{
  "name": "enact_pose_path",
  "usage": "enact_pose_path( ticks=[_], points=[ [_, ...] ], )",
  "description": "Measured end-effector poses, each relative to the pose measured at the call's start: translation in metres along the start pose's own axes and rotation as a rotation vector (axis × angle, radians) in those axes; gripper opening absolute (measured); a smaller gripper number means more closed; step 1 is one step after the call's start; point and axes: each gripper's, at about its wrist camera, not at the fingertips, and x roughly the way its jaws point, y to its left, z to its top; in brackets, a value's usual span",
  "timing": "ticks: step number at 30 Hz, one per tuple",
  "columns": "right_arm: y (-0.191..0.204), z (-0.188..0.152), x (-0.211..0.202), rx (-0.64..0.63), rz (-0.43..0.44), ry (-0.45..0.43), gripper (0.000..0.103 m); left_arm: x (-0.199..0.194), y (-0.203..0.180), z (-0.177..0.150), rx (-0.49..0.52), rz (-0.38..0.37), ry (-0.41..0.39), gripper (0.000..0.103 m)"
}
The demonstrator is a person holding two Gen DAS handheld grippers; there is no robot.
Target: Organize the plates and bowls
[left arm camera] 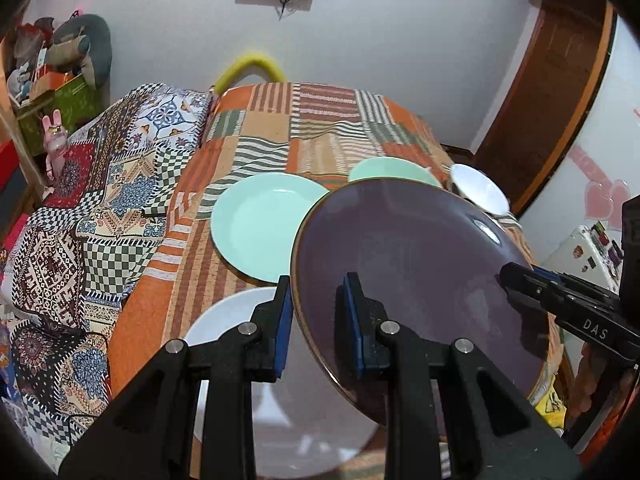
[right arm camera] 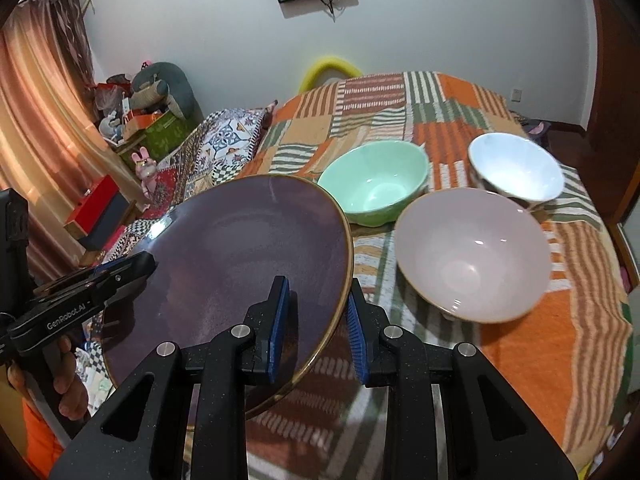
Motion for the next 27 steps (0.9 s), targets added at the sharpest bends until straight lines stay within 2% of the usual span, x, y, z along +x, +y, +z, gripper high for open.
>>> enact_pose_path(
  ticks=[11, 27],
  points=[
    [-0.022, -0.022, -0.037, 0.032, -0.006, -0.032, 0.025, -0.025, -0.041, -0.023, 0.046, -0.03, 0.019, 0.025],
    [-0.064, -0.065, -0.053, 0.087, -0.025, 0.006, 0.025, -0.004, -0.082, -0.053, 0.095, -0.046, 0.128, 0.025]
  ],
)
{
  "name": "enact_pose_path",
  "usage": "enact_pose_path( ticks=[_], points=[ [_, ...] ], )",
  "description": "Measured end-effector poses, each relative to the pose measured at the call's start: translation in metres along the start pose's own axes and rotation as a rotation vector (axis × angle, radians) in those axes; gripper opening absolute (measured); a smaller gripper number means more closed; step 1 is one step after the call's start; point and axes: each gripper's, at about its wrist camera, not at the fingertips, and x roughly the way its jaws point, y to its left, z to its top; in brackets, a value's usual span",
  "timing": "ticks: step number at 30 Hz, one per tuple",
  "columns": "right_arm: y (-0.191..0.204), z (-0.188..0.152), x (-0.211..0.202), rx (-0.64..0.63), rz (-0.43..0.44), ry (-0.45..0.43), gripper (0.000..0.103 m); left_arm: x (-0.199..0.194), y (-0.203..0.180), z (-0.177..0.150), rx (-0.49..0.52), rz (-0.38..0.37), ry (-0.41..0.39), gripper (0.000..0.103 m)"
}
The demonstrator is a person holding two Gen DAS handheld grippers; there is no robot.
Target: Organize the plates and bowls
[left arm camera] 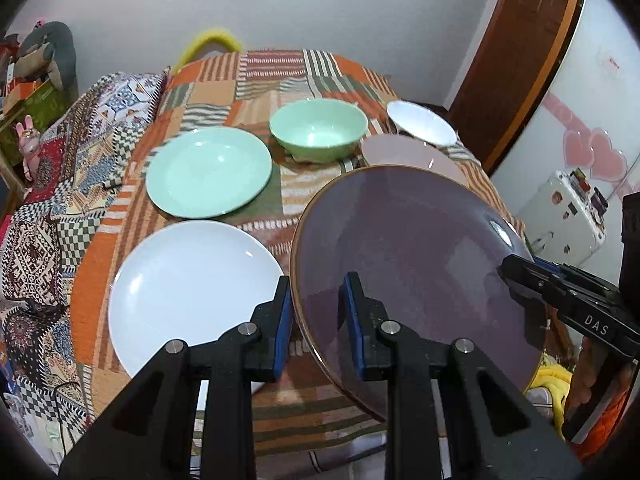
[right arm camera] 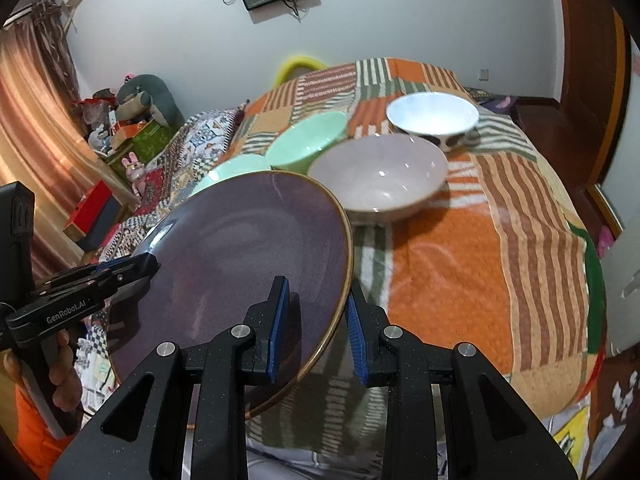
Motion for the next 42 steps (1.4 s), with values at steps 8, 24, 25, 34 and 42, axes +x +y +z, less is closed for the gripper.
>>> enact_pose_path(
  ticks=[8, 24, 25, 34, 42],
  points=[
    [-0.02, -0.015, 0.008, 0.049, -0.023, 0.044, 0.025, 0.028, -0.014, -0.009, 0.026, -0.01, 0.073, 0.025],
    [-0.046, -0.028, 0.03, 0.127, -0.059, 0.126, 0.025, 0.083, -0.023, -0.014, 0.031, -0.021, 0.207, 0.025],
    [-0.047, -0.028, 0.031, 0.13, -0.06, 0.13, 0.025, 0.084, -0.023, -0.014, 0.03, -0.021, 0.211, 0.025],
    [-0.048, -0.027, 0.041, 0.116, -0.071, 0.151, 0.026, 0.09, -0.019, -0.016, 0.025, -0.016, 0.221, 0.026],
    [-0.045, -0.026, 0.046, 0.07, -0.098, 0.157, 0.028, 0.094, -0.017, -0.016, 0.028, -0.012, 0.232, 0.027]
  ],
)
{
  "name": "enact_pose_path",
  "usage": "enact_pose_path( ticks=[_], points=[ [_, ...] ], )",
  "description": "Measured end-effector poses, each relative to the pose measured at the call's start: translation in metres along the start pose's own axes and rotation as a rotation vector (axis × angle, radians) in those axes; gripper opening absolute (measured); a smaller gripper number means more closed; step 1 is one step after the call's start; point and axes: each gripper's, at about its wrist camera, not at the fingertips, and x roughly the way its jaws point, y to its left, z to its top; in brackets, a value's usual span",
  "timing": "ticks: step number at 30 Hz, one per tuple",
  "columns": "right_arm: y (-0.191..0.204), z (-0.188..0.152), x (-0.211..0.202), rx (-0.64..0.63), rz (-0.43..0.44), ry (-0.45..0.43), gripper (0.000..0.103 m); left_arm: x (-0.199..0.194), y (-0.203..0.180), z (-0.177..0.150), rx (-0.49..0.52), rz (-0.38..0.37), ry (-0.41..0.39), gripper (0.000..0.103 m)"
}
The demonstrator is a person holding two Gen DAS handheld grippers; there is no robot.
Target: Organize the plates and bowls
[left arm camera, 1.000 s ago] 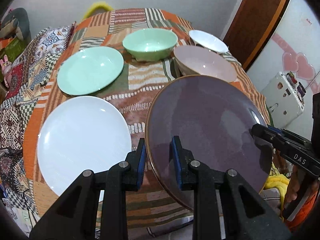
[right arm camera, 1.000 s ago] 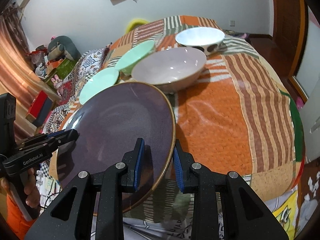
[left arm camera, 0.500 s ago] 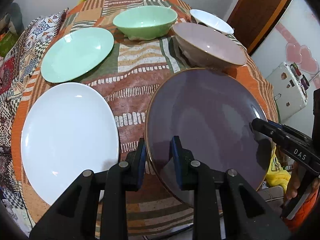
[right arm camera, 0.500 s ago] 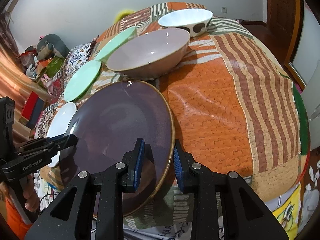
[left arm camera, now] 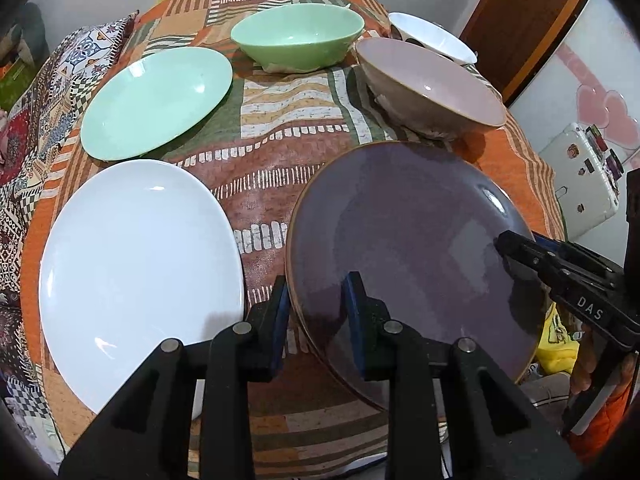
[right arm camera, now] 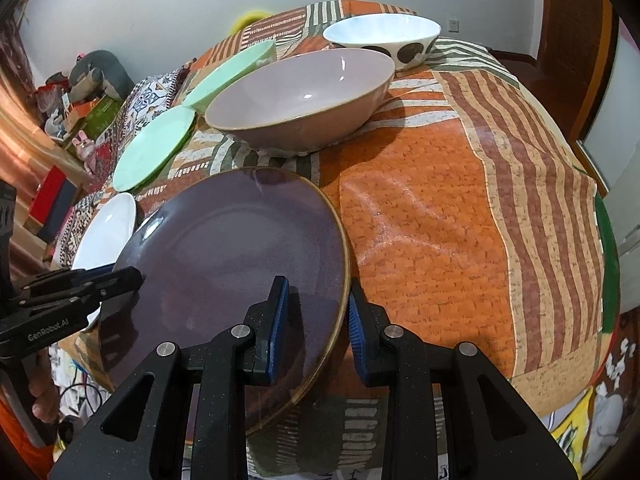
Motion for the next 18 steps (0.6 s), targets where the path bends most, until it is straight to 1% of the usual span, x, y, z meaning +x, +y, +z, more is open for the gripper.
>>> enact_pose_path(
  ticks=[1, 4, 6, 10, 13, 14, 17, 18],
  points=[
    [-0.001, 0.0, 0.0, -0.001, -0.001, 0.001, 0.028, -0.001, -0.001, 0.0, 0.007, 0.008, -0.001, 0.027],
    [-0.002, 0.001, -0.002, 0.001, 0.007, 0.009, 0.028, -0.007, -0.006, -0.001, 0.047, 0.062, -0.032, 0.027],
    [-0.003, 0.001, -0.005, 0.004, 0.005, 0.008, 0.033, -0.012, -0.008, -0.002, 0.061, 0.063, -0.044, 0.027],
    [-0.006, 0.0, -0.015, 0.011, -0.012, -0.006, 0.034, -0.025, -0.006, -0.002, 0.056, 0.067, -0.074, 0.027],
    [-0.006, 0.001, -0.027, 0.013, -0.014, -0.026, 0.034, -0.043, -0.002, -0.001, 0.037, 0.057, -0.124, 0.027],
    [-0.004, 0.003, -0.032, 0.009, -0.017, -0.041, 0.034, -0.05, -0.001, 0.0, 0.031, 0.058, -0.144, 0.029],
    [0.001, 0.007, -0.047, -0.004, -0.017, -0.08, 0.034, -0.07, 0.001, 0.0, 0.027, 0.071, -0.201, 0.029],
    [0.004, 0.01, -0.051, -0.009, -0.013, -0.094, 0.036, -0.078, 0.002, 0.0, 0.027, 0.076, -0.224, 0.029]
  ],
)
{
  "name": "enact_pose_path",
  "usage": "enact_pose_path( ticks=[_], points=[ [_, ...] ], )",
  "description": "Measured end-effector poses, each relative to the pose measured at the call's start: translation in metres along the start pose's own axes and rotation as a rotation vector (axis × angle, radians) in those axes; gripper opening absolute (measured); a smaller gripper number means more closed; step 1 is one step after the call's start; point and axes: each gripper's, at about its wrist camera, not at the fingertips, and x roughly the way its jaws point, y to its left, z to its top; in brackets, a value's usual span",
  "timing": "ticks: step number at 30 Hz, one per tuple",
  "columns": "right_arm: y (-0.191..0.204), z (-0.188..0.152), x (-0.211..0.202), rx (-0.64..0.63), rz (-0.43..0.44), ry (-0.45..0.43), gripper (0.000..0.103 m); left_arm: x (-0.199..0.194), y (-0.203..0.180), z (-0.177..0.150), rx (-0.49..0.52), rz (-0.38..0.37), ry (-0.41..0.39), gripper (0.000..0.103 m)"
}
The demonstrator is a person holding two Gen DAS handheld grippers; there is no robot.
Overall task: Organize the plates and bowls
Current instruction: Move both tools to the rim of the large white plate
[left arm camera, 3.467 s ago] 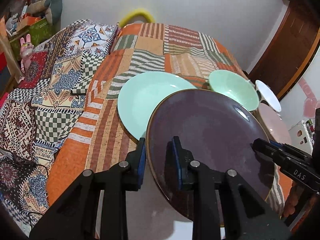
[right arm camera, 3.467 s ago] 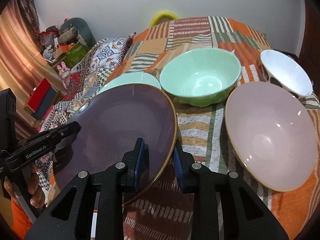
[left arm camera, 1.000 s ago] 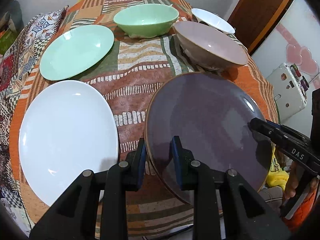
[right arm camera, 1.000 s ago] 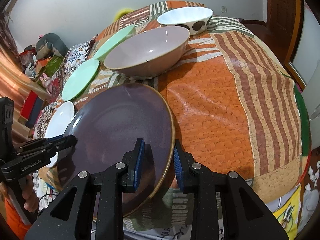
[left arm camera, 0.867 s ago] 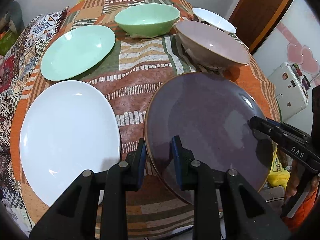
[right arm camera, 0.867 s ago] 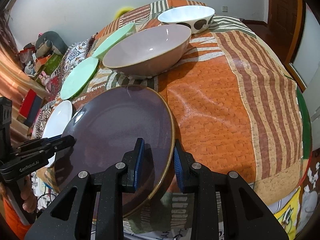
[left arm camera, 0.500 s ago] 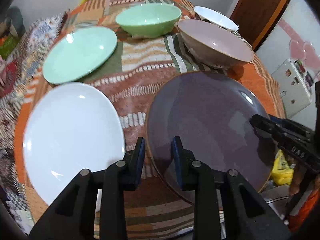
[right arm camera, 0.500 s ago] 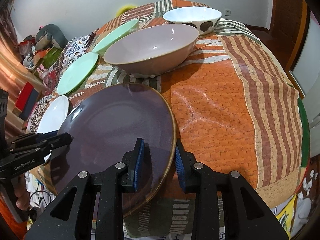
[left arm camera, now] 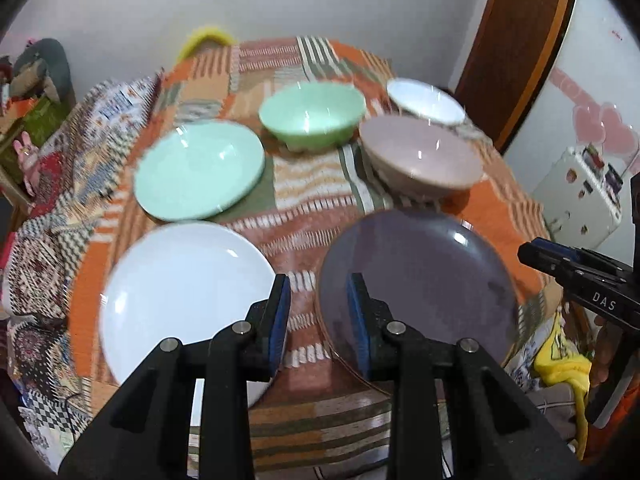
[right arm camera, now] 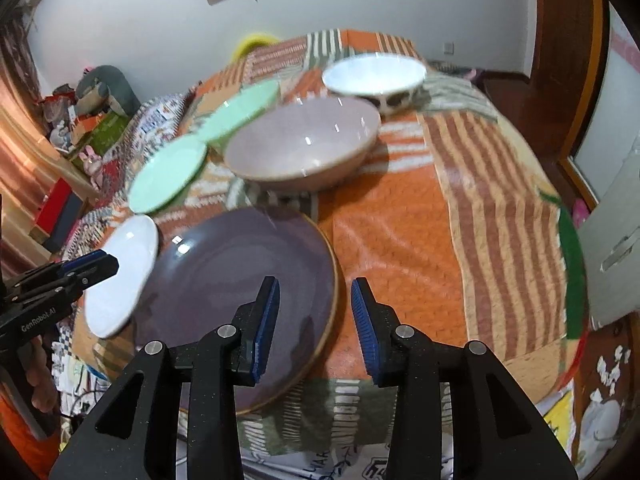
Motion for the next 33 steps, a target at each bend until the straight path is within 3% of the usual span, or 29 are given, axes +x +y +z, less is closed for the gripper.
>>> enact_pose_path(
  ticks=[3, 13, 23, 33],
  points=[
    [0.011, 0.008, -0.013, -0.021, 0.009, -0.051, 0.043, -0.022, 0.005, 0.005, -0.003, 0.015, -0.059, 0.031],
    [0.066, 0.03, -0.031, -0.142, 0.088, -0.156, 0.049, -0.078, 0.041, 0.003, -0.062, 0.088, -0.187, 0.052],
    [0.129, 0.038, -0.009, -0.266, 0.169, -0.147, 0.053, -0.108, 0.105, -0.027, -0.139, 0.239, -0.199, 0.062],
    [0.177, 0.036, 0.038, -0.332, 0.192, -0.056, 0.053, -0.084, 0.162, -0.056, -0.245, 0.265, -0.122, 0.065]
  ],
)
